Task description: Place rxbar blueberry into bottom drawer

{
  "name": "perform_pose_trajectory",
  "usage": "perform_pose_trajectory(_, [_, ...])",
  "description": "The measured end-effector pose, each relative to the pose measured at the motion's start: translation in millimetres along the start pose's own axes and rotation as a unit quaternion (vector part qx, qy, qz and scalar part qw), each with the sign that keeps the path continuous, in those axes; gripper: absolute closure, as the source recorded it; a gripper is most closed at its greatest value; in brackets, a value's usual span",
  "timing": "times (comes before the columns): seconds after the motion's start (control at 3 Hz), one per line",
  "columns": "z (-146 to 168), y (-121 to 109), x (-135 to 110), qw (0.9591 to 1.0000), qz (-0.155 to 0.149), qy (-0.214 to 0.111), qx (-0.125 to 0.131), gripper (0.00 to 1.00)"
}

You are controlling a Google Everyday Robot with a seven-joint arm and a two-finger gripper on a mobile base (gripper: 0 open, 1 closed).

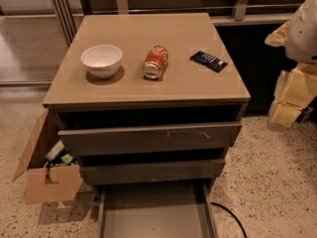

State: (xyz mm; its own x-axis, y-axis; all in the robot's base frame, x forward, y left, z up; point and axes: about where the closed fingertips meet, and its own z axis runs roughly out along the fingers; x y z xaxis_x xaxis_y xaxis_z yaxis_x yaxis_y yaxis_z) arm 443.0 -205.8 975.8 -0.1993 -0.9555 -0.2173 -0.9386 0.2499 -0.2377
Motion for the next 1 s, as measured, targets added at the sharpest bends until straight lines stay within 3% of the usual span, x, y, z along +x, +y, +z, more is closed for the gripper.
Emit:
perform_pose_trajectory(0.67, [3, -52, -37, 0.9978, -0.027, -0.060, 0.012, 0.00])
perform_pose_trajectory(1.0, [39, -116, -38, 0.9973, -0.010, -0.070, 0.019, 0.00])
